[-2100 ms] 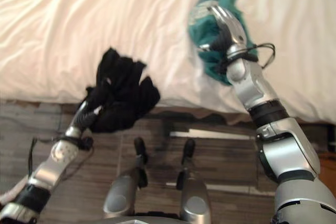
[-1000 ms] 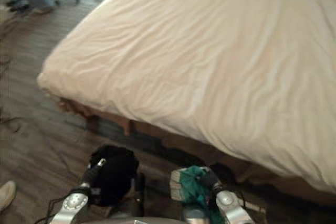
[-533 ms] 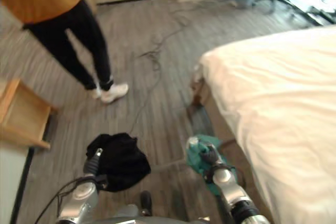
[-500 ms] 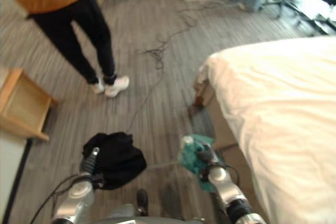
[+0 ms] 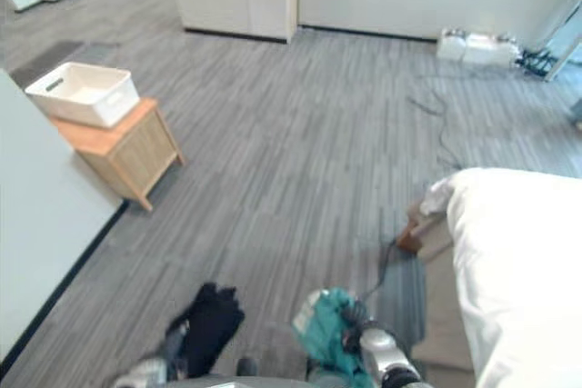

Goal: Tidy up the quilt and then pick up the clothes from the bed and put them into the laundry hamper.

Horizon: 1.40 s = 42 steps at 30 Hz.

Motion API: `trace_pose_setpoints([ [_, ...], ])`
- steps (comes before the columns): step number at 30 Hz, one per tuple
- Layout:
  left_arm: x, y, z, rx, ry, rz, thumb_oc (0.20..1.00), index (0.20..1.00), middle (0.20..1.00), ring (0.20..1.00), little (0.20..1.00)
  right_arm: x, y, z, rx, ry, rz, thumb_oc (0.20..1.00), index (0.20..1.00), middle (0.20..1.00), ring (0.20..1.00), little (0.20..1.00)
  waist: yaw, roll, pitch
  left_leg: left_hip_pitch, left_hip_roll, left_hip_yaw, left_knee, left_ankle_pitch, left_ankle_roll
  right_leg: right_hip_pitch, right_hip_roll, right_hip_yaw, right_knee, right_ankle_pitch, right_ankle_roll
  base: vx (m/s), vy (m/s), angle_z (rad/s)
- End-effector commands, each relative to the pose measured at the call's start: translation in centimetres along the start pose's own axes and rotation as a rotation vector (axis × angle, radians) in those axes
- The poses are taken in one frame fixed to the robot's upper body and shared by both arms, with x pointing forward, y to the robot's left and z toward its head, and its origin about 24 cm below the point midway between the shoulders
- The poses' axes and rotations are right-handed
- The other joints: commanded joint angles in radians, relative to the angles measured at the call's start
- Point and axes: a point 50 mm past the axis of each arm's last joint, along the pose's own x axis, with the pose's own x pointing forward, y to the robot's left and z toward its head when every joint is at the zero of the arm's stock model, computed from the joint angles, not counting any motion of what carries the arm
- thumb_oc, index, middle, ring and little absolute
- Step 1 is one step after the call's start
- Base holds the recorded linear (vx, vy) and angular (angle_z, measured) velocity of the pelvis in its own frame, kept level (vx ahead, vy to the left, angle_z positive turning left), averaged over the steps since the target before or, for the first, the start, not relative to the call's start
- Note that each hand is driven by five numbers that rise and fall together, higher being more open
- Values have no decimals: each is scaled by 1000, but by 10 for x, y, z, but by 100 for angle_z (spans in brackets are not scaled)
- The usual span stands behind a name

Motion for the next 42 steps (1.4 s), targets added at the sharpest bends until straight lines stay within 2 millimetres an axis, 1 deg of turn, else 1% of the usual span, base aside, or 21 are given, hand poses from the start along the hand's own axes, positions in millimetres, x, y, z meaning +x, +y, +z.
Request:
trace_pose_setpoints([
  [1, 5, -34, 19, 235, -49, -145, 200, 200, 200, 200, 200, 6, 9, 37, -88, -130, 96, 200, 200, 200, 200, 200, 51, 38, 55, -89, 23, -1, 356, -151, -75, 89, 7, -30, 7, -231, 13, -67, -89, 8],
  [6, 6, -44, 41, 359, -128, -154, 200, 200, 200, 200, 200, 8, 12, 55, -149, -179, 114, 200, 200, 200, 200, 200, 71, 36, 100, -241, 45, 38, 513, -91, -82, 112, -10, -52, 0, -255, 0, 108, -11, -3],
  [9, 4, -49, 45, 362, -159, -197, 200, 200, 200, 200, 200, 7, 15, 62, -177, -204, 146, 200, 200, 200, 200, 200, 90, 38, 87, -265, 25, 64, 328, -119, -44, 115, -7, -48, 0, -281, 15, 283, 107, -6],
  [10, 3, -56, 43, 425, -164, -222, 200, 200, 200, 200, 200, 7, 15, 61, -193, -204, 138, 200, 200, 200, 200, 200, 109, 53, 86, -297, 39, 74, 185, -53, -50, 127, 5, -58, 0, -304, 28, 166, 90, 7],
  [14, 4, -46, 35, 357, -116, -198, 200, 200, 200, 200, 200, 8, 14, 55, -159, -184, 110, 200, 200, 200, 200, 200, 130, 31, 70, -312, 26, 78, 134, -28, -17, 167, 6, -63, 0, -315, 46, 382, 198, 15],
  [17, 4, -43, 32, 391, -99, -198, 200, 200, 200, 200, 200, 9, 16, 57, -109, -196, 95, 200, 200, 200, 200, 200, 143, 6, 72, -300, 6, 75, 155, -54, 13, 113, -17, -48, 143, -300, 77, 320, 172, -11],
  [18, 5, -39, 38, 536, -103, -177, 200, 200, 200, 200, 200, 10, 10, 58, -106, -190, 61, 200, 200, 200, 200, 200, 124, -6, 90, -264, -12, 69, 159, -90, 42, 20, -53, -31, 356, -231, 155, 235, 148, -15],
  [19, 5, -39, 39, 536, -103, -177, 200, 200, 200, 200, 200, 10, 9, 58, -106, -190, 60, 200, 200, 200, 200, 200, 125, -4, 88, -266, -10, 69, 159, -89, 41, 17, -51, -30, 355, -229, 154, 395, 370, -7],
  [20, 6, -38, 43, 725, -107, -147, 200, 200, 200, 200, 200, 9, 4, 63, -152, -213, 41, 200, 200, 200, 200, 200, 63, 29, 133, -195, -16, 64, 138, -113, 67, -102, -56, 34, 596, -104, 180, 153, 221, 15],
  [22, 6, -38, 43, 725, -107, -148, 200, 200, 200, 200, 200, 9, 3, 63, -152, -213, 41, 200, 200, 200, 200, 200, 64, 31, 131, -198, -13, 65, 138, -112, 67, -104, -54, 35, 593, -101, 179, 233, 227, 31],
  [23, 6, -34, 44, 879, -78, -136, 200, 200, 200, 200, 200, 9, 1, 86, -163, -293, 25, 200, 200, 200, 200, 200, -7, 95, 189, -103, 9, 43, 73, -124, 73, -290, 38, 88, 729, -128, 149, 316, 231, 18],
  [24, 6, -34, 44, 878, -79, -136, 200, 200, 200, 200, 200, 9, 0, 86, -163, -293, 25, 200, 200, 200, 200, 200, -10, 92, 194, -97, 6, 40, 71, -124, 74, -285, 34, 86, 734, -134, 150, 463, 245, 10],
  [27, 7, -31, 50, 962, -86, -95, 200, 200, 200, 200, 200, 6, -9, 93, -129, -330, -10, 200, 200, 200, 200, 200, -68, 85, 213, 11, -17, -15, 17, -162, 54, -303, 63, 79, 442, -195, 105, 508, -29, 43],
  [30, 7, -21, 41, 959, -47, -84, 200, 200, 200, 200, 200, 4, -15, 96, -76, -354, -32, 200, 200, 200, 200, 200, -83, 77, 193, 81, -21, -31, -6, -226, 22, -332, 9, 32, 125, -116, 119, 507, -99, 74],
  [33, 5, -12, 27, 859, -27, -64, 200, 200, 200, 200, 200, 3, -16, 92, -96, -352, -41, 200, 200, 200, 200, 200, -82, 83, 168, 162, -14, -33, 30, -324, 15, -333, -19, -53, 87, -76, 123, 592, -88, 38],
  [34, 4, -10, 24, 746, -35, -38, 200, 200, 200, 200, 200, 3, -21, 87, -71, -332, -55, 200, 200, 200, 200, 200, -80, 103, 146, 138, 8, -28, 227, -271, -24, -287, 6, -43, 113, -86, 75, 611, -119, 7],
  [35, 4, -10, 24, 746, -35, -38, 200, 200, 200, 200, 200, 3, -21, 88, -71, -333, -54, 200, 200, 200, 200, 200, -82, 101, 144, 135, 5, -30, 227, -269, -24, -290, 3, -44, 112, -85, 75, 628, -184, 3],
  [37, 3, -4, 35, 632, -98, 12, 200, 200, 200, 200, 200, 2, -28, 93, -102, -348, -81, 200, 200, 200, 200, 200, -29, 88, 184, -114, 6, -63, 785, -90, -69, -153, 21, -39, 59, -110, 2, 356, -173, 73],
  [39, 3, -6, 45, 616, -136, 24, 200, 200, 200, 200, 200, 3, -26, 102, -103, -373, -83, 200, 200, 200, 200, 200, -13, 68, 198, -199, -10, -80, 879, -102, -53, -127, 16, -31, 47, -116, -7, 269, -69, 31],
  [41, 6, -54, 67, 625, -263, -2, 200, 200, 200, 200, 200, 7, -9, 113, -105, -388, -88, 200, 200, 200, 200, 200, 61, 44, 214, -321, -25, -113, 823, -159, -23, -44, 18, 19, 23, -159, -11, 418, 26, -89],
  [42, 6, -54, 67, 625, -264, -1, 200, 200, 200, 200, 200, 7, -9, 113, -105, -389, -88, 200, 200, 200, 200, 200, 60, 42, 212, -321, -29, -113, 819, -154, -22, -46, 15, 18, 23, -159, -11, 455, 66, -83],
])
